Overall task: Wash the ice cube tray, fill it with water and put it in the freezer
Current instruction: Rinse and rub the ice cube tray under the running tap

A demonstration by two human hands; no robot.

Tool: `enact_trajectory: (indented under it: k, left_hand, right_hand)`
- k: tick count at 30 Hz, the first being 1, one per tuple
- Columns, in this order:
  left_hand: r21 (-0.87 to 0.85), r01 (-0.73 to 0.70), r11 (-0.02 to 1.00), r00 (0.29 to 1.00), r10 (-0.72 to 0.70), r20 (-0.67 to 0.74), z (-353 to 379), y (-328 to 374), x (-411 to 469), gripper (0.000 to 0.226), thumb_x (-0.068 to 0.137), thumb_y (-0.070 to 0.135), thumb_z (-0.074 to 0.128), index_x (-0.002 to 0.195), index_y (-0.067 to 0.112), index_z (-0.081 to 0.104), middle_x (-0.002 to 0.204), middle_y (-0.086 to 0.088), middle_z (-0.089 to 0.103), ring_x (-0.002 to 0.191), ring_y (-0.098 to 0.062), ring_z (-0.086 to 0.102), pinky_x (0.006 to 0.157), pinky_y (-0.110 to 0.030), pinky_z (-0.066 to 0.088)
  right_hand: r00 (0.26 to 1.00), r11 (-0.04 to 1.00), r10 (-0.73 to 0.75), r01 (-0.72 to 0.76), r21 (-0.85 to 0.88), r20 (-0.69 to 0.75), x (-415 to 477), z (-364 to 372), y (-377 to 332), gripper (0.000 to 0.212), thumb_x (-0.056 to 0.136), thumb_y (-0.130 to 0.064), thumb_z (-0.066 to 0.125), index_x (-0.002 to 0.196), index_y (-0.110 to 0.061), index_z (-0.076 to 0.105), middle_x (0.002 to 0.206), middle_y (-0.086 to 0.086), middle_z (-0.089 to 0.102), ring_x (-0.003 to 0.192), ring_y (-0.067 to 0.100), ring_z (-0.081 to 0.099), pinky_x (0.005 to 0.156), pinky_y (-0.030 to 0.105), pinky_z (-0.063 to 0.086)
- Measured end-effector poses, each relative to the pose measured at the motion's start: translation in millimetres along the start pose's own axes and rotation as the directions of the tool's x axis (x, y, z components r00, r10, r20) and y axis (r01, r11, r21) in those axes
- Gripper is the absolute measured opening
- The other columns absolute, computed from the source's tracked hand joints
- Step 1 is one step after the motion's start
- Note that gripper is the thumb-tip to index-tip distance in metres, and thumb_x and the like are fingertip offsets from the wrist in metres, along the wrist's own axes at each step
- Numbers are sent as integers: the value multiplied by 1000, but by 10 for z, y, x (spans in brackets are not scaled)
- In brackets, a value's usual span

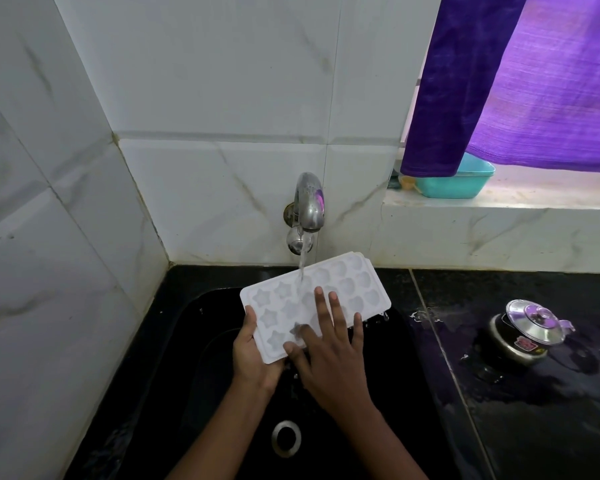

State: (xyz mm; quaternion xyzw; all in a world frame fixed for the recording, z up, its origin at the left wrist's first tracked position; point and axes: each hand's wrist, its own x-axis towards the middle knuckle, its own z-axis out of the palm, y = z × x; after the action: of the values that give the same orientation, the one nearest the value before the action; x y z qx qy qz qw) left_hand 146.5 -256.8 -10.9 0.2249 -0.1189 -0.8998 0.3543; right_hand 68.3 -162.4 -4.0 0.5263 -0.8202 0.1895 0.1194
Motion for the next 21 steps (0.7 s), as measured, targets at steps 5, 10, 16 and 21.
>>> enact_trajectory:
  k: [5, 10, 16, 21]
  left_hand:
    - [12, -24, 1000, 1000, 24, -9, -10, 37, 35, 67, 87, 49, 46, 138, 5, 47, 133, -23, 58, 121, -41, 56, 99, -55, 48]
    - [-20, 17, 1000, 1000, -17, -16, -55, -73, 11, 69, 87, 48, 48, 141, 4, 44, 136, -24, 55, 128, -42, 49, 109, -55, 33]
    - [-28, 3, 1000, 999, -2, 33, -42, -21, 38, 67, 88, 48, 48, 139, 5, 46, 135, -23, 56, 122, -41, 56, 100, -58, 46]
    - [-15, 9, 1000, 999, -8, 49, 26, -11, 51, 66, 88, 50, 46, 137, 5, 47, 135, -23, 56, 123, -41, 55, 100, -56, 46]
  right_hand:
    - [997, 999, -27, 24, 37, 66, -70, 76, -19, 48, 91, -60, 32, 116, -31, 59, 159, 2, 12, 147, 20, 5, 115, 51, 8]
    - [998, 996, 23, -28, 81, 63, -46, 46, 18, 41, 91, -57, 32, 100, -32, 63, 158, 0, 11, 147, 21, 5, 115, 51, 11]
    - [1000, 1000, -15, 15, 8, -10, -82, 72, 69, 39, 90, -56, 38, 109, -35, 64, 157, 5, 21, 145, 25, 18, 109, 50, 16]
    - [998, 999, -32, 34, 27, -61, -58, 92, -46, 42, 90, -55, 39, 110, -27, 63, 156, 5, 24, 145, 23, 16, 109, 51, 17]
